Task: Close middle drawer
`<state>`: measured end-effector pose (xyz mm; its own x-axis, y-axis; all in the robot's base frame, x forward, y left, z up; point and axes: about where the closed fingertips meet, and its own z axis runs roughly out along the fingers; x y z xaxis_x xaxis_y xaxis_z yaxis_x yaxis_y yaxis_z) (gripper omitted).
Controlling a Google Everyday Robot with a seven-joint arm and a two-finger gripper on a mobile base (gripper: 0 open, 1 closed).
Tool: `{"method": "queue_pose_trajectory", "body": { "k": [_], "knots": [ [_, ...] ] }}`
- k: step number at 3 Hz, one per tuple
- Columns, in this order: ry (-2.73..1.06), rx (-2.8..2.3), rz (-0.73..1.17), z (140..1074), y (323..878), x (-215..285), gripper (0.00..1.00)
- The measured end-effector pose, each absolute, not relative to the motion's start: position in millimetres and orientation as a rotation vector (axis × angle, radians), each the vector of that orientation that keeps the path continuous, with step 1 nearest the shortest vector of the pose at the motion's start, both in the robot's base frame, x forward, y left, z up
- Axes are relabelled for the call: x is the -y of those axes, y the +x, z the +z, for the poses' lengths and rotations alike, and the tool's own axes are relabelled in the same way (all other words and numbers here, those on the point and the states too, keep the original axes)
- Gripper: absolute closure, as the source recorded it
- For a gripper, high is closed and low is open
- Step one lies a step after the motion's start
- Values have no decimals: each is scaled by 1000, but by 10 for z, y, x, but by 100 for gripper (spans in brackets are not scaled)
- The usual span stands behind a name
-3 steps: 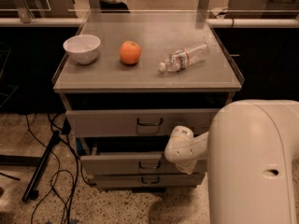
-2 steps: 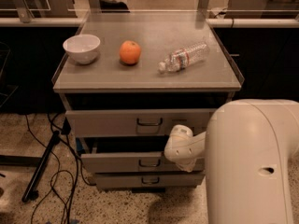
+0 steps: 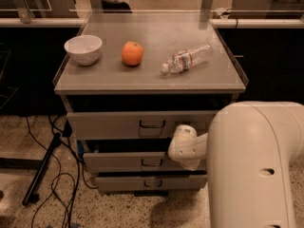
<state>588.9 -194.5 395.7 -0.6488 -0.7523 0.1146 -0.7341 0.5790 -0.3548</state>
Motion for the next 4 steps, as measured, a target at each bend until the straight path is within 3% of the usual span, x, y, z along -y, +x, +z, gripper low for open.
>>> {"method": "queue_pose_trajectory", "body": {
  "k": [3,4],
  "knots": [
    [-1226,-2698,-616,4128,6143,1937,100],
    [-1278,-2735,-566,4143,5806,2042,100]
  ]
}}
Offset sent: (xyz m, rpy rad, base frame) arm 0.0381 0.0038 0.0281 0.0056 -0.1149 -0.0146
